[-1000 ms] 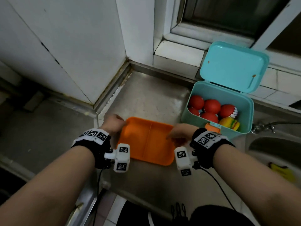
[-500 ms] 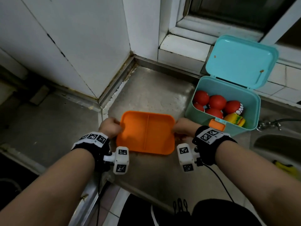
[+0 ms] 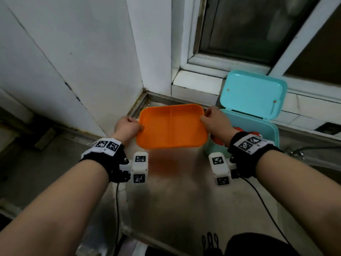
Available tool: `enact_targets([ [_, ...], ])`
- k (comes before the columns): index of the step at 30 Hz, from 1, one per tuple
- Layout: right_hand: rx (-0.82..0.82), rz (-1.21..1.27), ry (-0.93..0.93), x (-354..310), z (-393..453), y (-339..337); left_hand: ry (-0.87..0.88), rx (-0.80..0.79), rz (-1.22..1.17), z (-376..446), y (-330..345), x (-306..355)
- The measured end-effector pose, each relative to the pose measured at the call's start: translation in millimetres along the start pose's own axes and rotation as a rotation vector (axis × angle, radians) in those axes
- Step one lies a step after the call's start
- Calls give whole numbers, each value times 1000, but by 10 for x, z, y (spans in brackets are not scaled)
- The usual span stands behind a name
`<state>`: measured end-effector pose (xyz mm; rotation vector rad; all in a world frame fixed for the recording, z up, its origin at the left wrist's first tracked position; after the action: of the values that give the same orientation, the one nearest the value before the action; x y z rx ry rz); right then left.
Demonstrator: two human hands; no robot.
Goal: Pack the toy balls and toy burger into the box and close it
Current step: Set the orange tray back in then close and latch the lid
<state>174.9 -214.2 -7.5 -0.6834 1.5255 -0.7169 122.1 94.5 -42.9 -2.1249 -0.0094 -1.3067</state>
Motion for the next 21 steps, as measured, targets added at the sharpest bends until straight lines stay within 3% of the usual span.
enact_targets([
  [6,123,36,1,57,125,-215,64,-41,-37,-10,92,312],
  [17,90,34,75,476,36,-196,73,-88,56,-166,225,295],
  [21,88,19,25,420,81,-170,72,-79,52,-124,195,270],
])
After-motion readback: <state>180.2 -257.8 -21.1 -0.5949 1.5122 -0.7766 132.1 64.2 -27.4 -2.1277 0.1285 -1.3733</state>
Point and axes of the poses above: each hand's wrist, its own z-axis towards the middle knuckle, its own y-axis out of the palm, x = y × z, the point moved 7 cm from there along z, towards the middle knuckle, and after that the axes turned 5 degrees about x, right-handed, at the moved point
